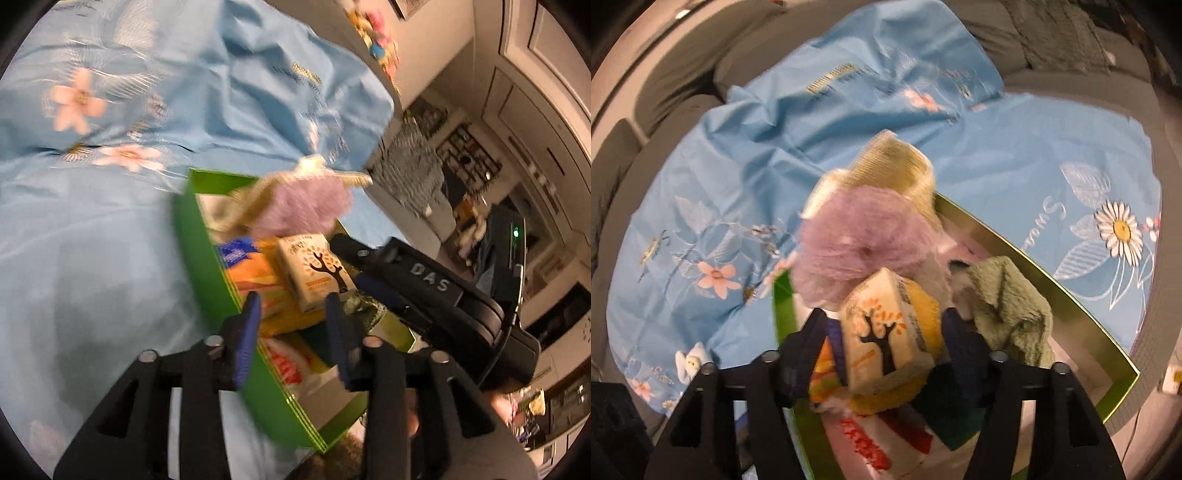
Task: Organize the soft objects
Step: 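Lower the tree-print tissue pack into the green box and open the right gripper, then move the right gripper to the grey-white plush elephant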
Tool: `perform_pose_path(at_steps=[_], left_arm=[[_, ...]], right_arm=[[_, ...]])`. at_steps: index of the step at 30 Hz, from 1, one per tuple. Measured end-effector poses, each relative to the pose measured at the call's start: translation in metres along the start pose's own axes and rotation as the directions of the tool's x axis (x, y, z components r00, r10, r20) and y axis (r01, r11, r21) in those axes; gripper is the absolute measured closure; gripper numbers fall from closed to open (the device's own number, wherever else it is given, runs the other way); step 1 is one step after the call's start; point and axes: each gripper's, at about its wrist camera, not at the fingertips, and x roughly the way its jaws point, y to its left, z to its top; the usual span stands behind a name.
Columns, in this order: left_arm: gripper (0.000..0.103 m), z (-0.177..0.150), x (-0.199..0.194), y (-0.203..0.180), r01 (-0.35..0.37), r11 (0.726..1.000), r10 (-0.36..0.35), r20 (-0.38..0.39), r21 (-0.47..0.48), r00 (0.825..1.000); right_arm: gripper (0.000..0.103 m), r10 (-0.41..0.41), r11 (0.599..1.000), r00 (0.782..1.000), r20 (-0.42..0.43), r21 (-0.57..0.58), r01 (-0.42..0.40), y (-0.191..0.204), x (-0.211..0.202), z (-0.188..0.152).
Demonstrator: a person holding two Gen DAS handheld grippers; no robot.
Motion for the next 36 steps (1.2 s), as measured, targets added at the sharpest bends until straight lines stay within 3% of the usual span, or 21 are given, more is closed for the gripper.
perform_pose_path(at_steps=[5,9,12,15,17,18,21,24,27,30,33,36], left_arm=[[0.029,-0.008,-0.065,0.027,-0.084,0.996,0.087,0.099,-0.029,0.991],[0.022,-0.016,-0.123,0.065,-0.196,0.977,0.209,0.183,-0.087,0.961],[0.021,-0.029,-0.164,0.097,-0.3,0.946,0.321,0.22,-0.124,0.921],[0.021,-0.041,-0.189,0.123,-0.435,0.887,0.461,0.24,-0.156,0.854],[0.022,-0.05,-0.202,0.148,-0.463,0.858,0.51,0.256,-0.223,0.821],[0.022,-0.053,-0.207,0.158,-0.467,0.847,0.524,0.255,-0.253,0.813],[0.022,-0.058,-0.215,0.191,-0.558,0.754,0.633,0.159,-0.345,0.757],[0.022,-0.061,-0.229,0.207,-0.583,0.708,0.679,0.158,-0.398,0.717],[0.022,-0.061,-0.24,0.223,-0.552,0.697,0.672,0.148,-0.457,0.725],[0.021,-0.063,-0.247,0.23,-0.561,0.67,0.692,0.135,-0.486,0.709],[0.022,-0.064,-0.251,0.235,-0.595,0.626,0.729,0.107,-0.504,0.676],[0.022,-0.065,-0.255,0.247,-0.574,0.607,0.726,0.09,-0.55,0.682]], right_arm=[[0.017,0.162,0.985,0.984,0.08,-0.078,-0.156,0.036,-0.031,-0.014],[0.015,0.24,0.96,0.964,0.113,-0.178,-0.218,0.073,-0.048,-0.031],[0.015,0.268,0.943,0.959,0.096,-0.231,-0.24,0.101,-0.05,-0.047],[0.015,0.281,0.931,0.958,0.061,-0.261,-0.256,0.128,-0.045,-0.065],[0.015,0.278,0.922,0.96,0.025,-0.286,-0.26,0.149,-0.038,-0.078],[0.015,0.271,0.916,0.963,-0.003,-0.307,-0.259,0.161,-0.032,-0.086],[0.015,0.256,0.897,0.962,-0.092,-0.349,-0.272,0.193,-0.013,-0.107],[0.015,0.277,0.878,0.941,-0.192,-0.348,-0.329,0.227,0.006,-0.118],[0.015,0.282,0.87,0.916,-0.284,-0.326,-0.369,0.263,0.033,-0.121],[0.015,0.252,0.862,0.905,-0.343,-0.345,-0.371,0.304,0.067,-0.121],[0.015,0.186,0.854,0.909,-0.372,-0.396,-0.337,0.346,0.107,-0.123],[0.015,0.142,0.851,0.926,-0.35,-0.435,-0.295,0.379,0.137,-0.12]])
